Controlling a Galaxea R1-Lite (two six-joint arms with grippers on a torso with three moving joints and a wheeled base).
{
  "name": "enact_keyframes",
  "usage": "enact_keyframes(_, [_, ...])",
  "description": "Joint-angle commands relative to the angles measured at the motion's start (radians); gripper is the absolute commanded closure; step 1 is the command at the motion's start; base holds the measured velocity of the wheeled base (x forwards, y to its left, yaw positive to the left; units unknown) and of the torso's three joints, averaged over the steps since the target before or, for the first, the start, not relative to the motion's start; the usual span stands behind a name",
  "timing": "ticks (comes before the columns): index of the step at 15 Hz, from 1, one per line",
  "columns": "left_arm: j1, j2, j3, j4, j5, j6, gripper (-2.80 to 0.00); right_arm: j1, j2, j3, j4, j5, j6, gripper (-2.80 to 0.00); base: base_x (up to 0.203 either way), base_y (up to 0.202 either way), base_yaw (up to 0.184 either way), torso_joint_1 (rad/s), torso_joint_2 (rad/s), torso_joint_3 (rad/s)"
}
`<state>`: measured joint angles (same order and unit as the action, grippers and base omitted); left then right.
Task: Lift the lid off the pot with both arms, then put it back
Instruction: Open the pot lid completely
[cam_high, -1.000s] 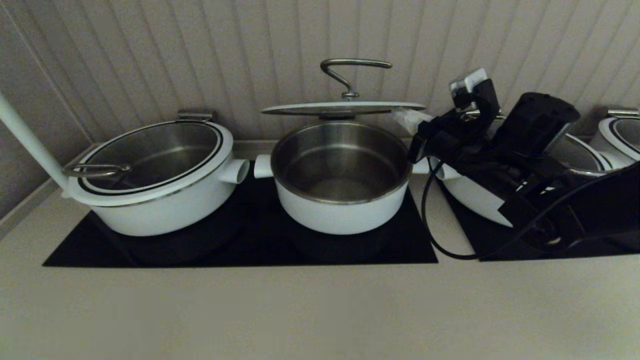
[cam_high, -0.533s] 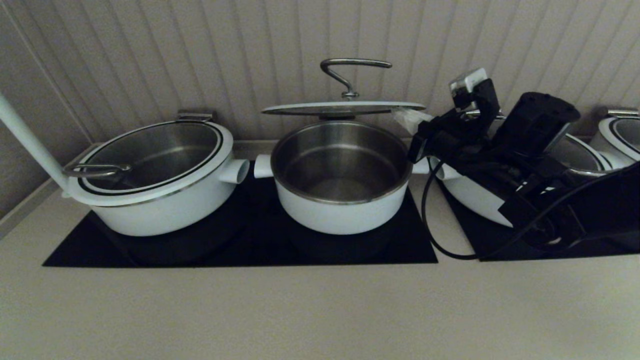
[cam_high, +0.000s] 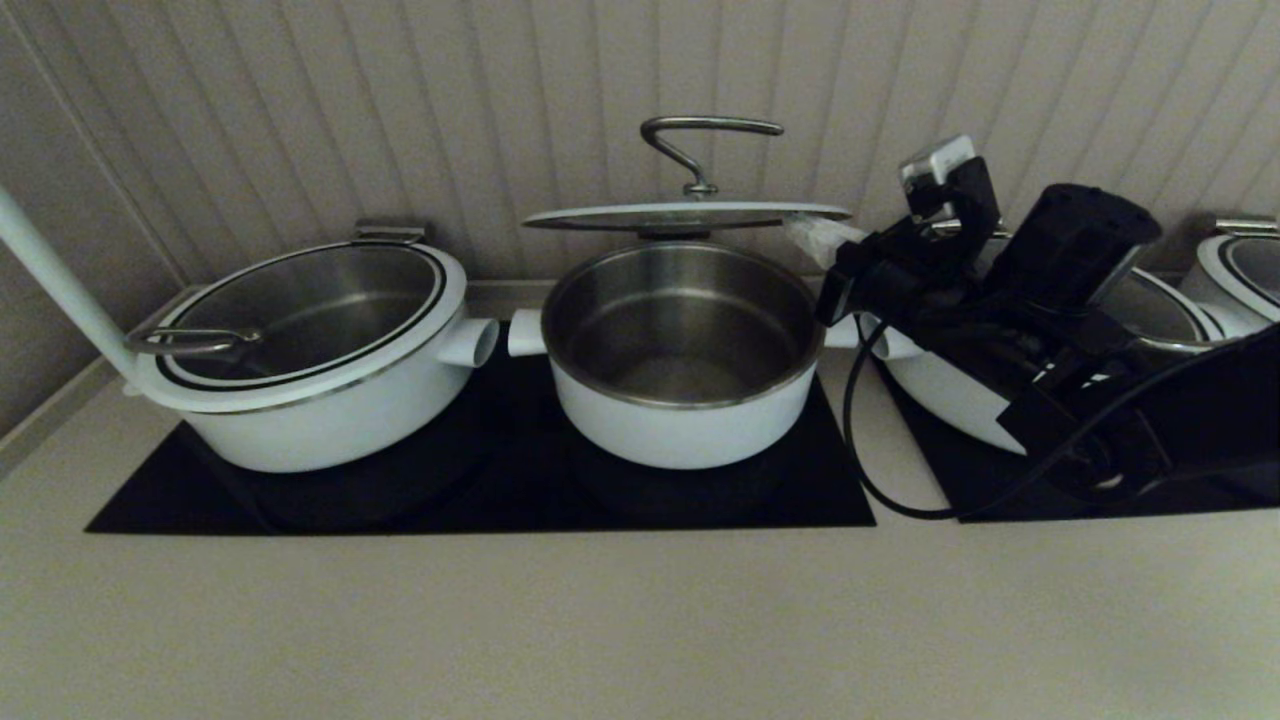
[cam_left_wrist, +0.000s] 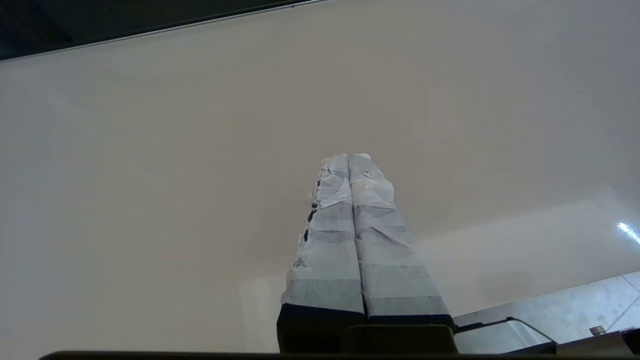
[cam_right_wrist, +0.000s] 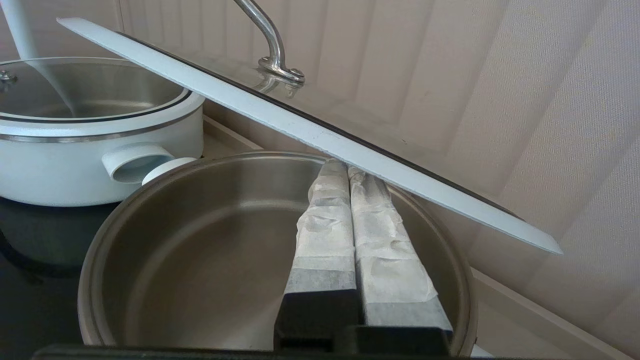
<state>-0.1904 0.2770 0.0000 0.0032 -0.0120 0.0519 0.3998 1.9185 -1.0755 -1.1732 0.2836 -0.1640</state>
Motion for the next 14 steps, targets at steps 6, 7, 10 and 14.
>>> enact_keyframes(6, [-0.098,0.002,0.000,0.000,0.000,0.000,0.00,0.001,-0.003,0.002,-0.006,0.002,-0.002,0.00,0.000,0.000,0.000,0.000,0.00,0.000])
enact_keyframes(7, [-0.098,0.002,0.000,0.000,0.000,0.000,0.00,0.001,-0.003,0.002,-0.006,0.002,-0.002,0.00,0.000,0.000,0.000,0.000,0.00,0.000])
enact_keyframes(10, [-0.098,0.002,0.000,0.000,0.000,0.000,0.00,0.001,-0.001,0.002,-0.006,0.002,-0.002,0.00,0.000,0.000,0.000,0.000,0.00,0.000])
enact_keyframes(14, [-0.022,0.005,0.000,0.000,0.001,0.000,0.00,0.001,-0.001,0.002,-0.006,0.002,-0.002,0.00,0.000,0.000,0.000,0.000,0.00,0.000])
